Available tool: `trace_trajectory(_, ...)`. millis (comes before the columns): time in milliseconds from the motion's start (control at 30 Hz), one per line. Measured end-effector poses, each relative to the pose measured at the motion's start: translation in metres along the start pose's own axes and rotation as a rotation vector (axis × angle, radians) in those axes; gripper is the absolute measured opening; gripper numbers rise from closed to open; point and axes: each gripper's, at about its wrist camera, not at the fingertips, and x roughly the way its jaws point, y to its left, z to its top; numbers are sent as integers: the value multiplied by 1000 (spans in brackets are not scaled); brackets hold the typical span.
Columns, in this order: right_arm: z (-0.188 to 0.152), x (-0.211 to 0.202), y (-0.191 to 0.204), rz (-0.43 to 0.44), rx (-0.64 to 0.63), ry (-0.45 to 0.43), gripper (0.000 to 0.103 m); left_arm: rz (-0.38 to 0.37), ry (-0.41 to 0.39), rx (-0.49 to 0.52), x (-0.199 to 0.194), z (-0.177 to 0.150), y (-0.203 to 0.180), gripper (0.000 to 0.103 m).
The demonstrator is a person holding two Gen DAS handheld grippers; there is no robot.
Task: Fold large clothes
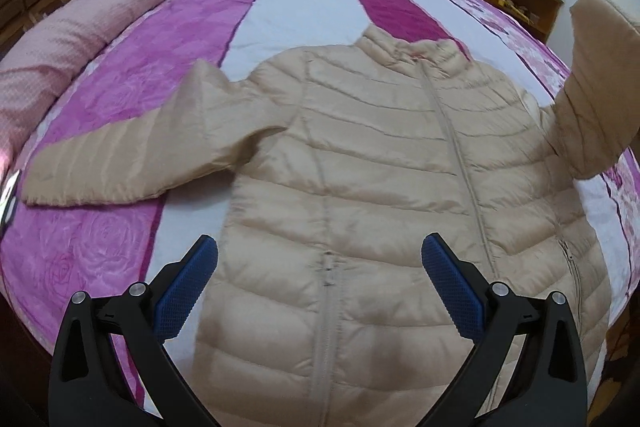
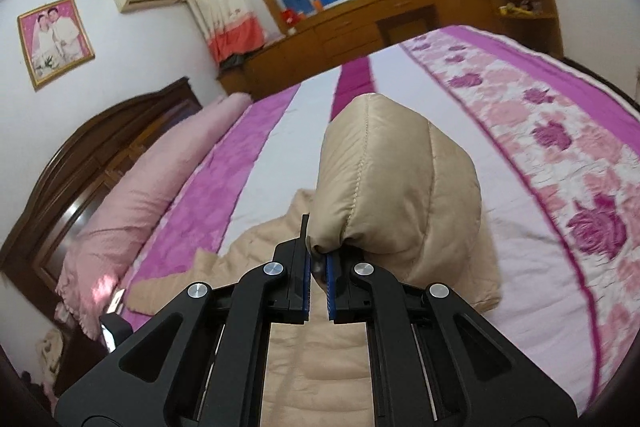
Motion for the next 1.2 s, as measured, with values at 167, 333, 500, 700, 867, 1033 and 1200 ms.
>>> trace_trajectory(167,-16,38,36,38,-30,74,7,13,-4,-2,1,-4,19,98)
trace_trajectory(333,-48,96,61,15,-59,184,7,1,1,-62,6,-7,38,98)
trace_trajectory(500,-80,149,65,-35,-40,265,7,-1,2,-85,10,-12,52,98)
trace_trajectory(700,-112,205,66,-71,-26,361,10,5,24,-126,16,-18,69,98)
trace_trajectory(867,-131,228,59,-63,21,401,25,23,29,-131,17,-19,76,98)
trace_trajectory(1033,-131,201,59,-15,36,392,64,11,13,-104,12,-13,66,98)
trace_trajectory(1200,-121,148,55,25,26,338,72,-25,-7,-65,9,-1,45,98)
